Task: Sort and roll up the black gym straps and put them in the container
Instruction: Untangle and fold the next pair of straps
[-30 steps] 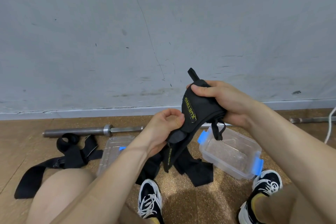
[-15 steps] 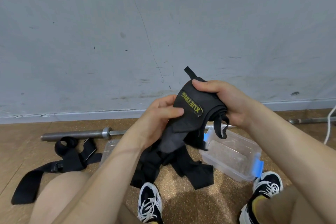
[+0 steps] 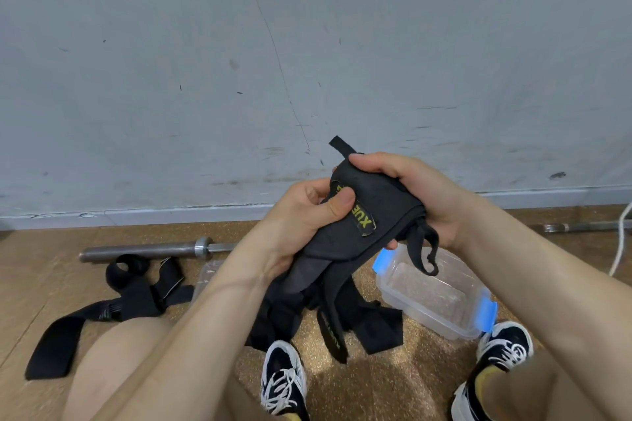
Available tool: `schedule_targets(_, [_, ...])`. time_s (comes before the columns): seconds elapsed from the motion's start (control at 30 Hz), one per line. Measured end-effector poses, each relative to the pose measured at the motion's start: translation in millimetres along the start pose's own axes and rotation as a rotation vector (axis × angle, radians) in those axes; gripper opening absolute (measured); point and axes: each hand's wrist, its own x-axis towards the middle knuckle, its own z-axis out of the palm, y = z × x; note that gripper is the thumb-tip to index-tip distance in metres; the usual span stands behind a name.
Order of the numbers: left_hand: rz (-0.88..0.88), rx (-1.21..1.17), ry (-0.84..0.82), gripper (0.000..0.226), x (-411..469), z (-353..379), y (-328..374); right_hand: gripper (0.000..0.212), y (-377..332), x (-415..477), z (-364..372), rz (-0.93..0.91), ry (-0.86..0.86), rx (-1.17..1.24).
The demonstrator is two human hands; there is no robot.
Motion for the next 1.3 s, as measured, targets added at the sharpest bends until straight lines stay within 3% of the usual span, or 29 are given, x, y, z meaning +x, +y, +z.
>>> schedule_targets(0.07, [0.005,0.011,0.027,0.026,-1.6,1.6,0.3,0.041,1.1,-0.2,1.8,0.054,-0.003,0.012])
schedule_targets(0.2, [0.036,-0.005,0.125,0.020,-0.8,6.5,0.1,0.037,-2.1,1.8,-3.3,0.016,0.164,-0.115])
schedule_targets(0.33, [0.035,-0.056,0.289,0.037,3.6,7.1,4.9,0.054,-3.4,2.3,-11.4,-0.146,0.283,-0.527])
schedule_targets(0.47, [0.017,0.054,0.318,0.038,5.9,9.8,3.4,0.040,-6.3,-1.9,-11.7,-0.191,0.251,-0.776])
schedule_targets(0.63, [0.061,0.079,0.266,0.033,5.9,7.1,7.1,0.025,-5.6,2.4,-11.7,-0.269,0.304,-0.649])
schedule_targets(0.77, [0.133,0.034,0.133,0.031,2.4,-3.7,10.3,0.016,-9.4,1.4,-14.5,-0.213,0.284,-0.471])
schedule_targets(0.87, [0.185,0.137,0.182,0.033,1.1,-6.9,9.4,0.020,-10.9,-0.3,-15.2,-0.146,0.202,-0.303])
schedule_targets(1.0, [0.225,0.248,0.251,0.026,3.0,-2.9,4.7,0.009,-7.9,0.5,-14.0,-0.106,0.170,-0.187])
schedule_targets(1.13, [0.213,0.106,0.208,0.023,2.0,0.4,4.8,0.019,-5.8,0.4,-14.7,-0.038,0.131,-0.033])
schedule_targets(1.3, [0.155,-0.118,0.163,0.043,-1.2,5.2,7.9,0.030,-5.2,0.1,-9.3,0.066,0.027,0.076])
